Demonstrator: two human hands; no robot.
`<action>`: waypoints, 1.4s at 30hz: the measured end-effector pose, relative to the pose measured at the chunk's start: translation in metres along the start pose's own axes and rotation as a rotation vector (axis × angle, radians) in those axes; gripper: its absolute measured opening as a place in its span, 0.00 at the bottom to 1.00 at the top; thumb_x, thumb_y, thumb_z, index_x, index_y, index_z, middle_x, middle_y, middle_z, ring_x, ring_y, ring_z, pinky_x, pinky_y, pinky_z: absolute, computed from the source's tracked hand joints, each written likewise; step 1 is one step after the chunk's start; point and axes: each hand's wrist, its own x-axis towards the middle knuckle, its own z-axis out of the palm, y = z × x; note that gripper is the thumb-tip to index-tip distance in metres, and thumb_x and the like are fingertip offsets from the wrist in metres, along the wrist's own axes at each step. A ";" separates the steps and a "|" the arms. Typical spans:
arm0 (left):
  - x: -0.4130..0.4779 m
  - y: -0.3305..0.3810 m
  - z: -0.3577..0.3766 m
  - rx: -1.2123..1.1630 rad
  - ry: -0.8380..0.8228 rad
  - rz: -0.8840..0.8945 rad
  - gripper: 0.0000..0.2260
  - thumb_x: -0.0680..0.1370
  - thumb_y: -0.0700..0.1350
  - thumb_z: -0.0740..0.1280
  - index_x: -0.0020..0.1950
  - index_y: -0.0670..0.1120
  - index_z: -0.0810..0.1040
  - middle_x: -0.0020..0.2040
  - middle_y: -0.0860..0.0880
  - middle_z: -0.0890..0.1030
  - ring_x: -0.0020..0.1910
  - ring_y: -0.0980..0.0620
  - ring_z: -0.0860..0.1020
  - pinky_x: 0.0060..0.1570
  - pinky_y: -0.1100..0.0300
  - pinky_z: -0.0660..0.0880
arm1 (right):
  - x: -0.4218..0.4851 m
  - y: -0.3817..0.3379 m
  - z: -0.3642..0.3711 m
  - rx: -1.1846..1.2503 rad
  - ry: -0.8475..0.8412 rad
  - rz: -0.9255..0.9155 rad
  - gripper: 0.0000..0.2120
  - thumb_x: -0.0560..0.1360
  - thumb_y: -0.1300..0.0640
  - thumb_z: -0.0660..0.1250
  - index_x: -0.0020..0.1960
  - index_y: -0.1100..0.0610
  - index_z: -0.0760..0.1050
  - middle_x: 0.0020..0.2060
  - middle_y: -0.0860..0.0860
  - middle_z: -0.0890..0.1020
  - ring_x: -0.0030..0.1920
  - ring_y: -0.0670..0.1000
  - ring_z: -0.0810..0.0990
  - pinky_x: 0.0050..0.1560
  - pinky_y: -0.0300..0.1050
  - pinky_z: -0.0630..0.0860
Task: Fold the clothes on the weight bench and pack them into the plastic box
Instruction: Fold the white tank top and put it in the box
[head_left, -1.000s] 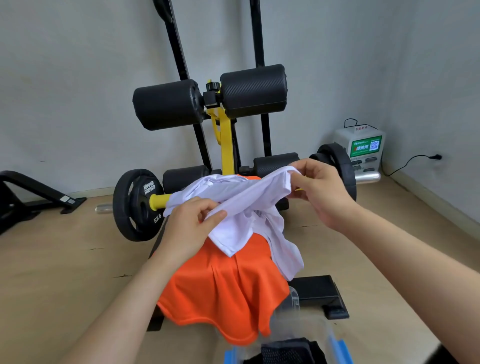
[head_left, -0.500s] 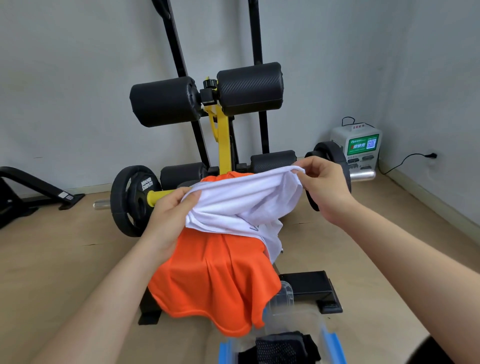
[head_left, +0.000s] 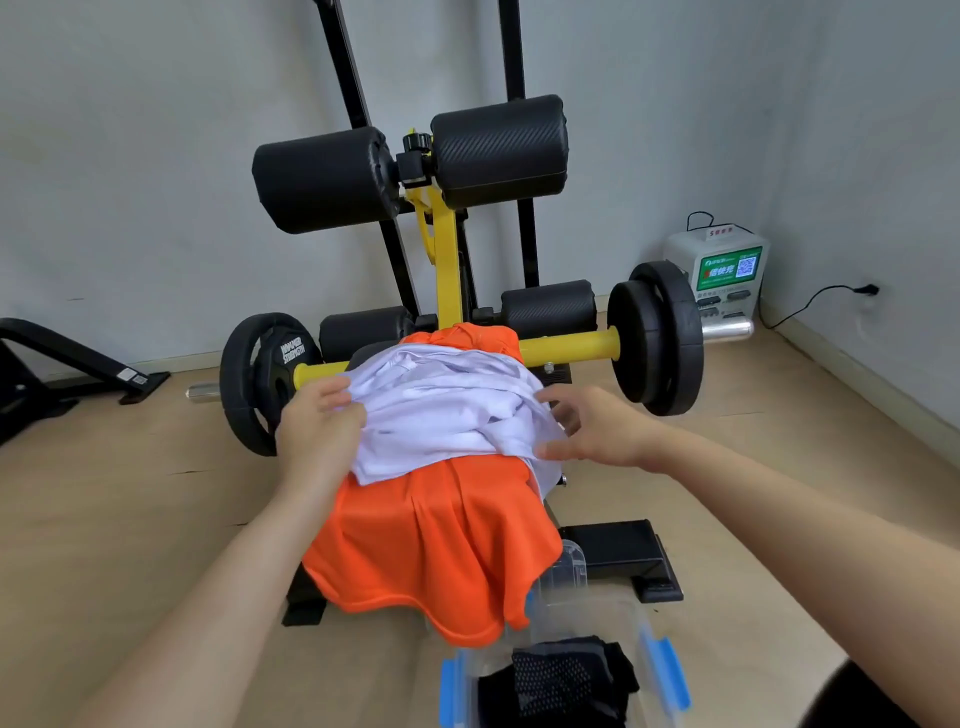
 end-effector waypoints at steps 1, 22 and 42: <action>-0.005 0.001 0.003 0.101 -0.021 0.138 0.20 0.71 0.40 0.66 0.62 0.49 0.79 0.59 0.50 0.80 0.59 0.49 0.76 0.57 0.57 0.71 | 0.001 0.001 0.004 -0.011 0.036 -0.003 0.17 0.70 0.57 0.76 0.57 0.52 0.77 0.42 0.52 0.81 0.39 0.51 0.78 0.44 0.51 0.80; -0.013 0.014 0.041 0.063 -0.136 0.496 0.13 0.77 0.49 0.71 0.38 0.41 0.78 0.31 0.41 0.78 0.34 0.36 0.78 0.38 0.42 0.76 | -0.003 -0.002 -0.022 0.570 0.186 0.055 0.12 0.75 0.64 0.72 0.58 0.60 0.80 0.44 0.52 0.84 0.48 0.52 0.82 0.47 0.45 0.78; -0.025 0.009 0.032 0.599 -0.314 0.693 0.28 0.65 0.64 0.65 0.65 0.61 0.77 0.67 0.57 0.77 0.68 0.50 0.72 0.65 0.46 0.70 | 0.005 0.010 -0.029 0.749 0.206 0.008 0.13 0.77 0.59 0.67 0.59 0.65 0.78 0.53 0.59 0.84 0.52 0.55 0.82 0.58 0.52 0.77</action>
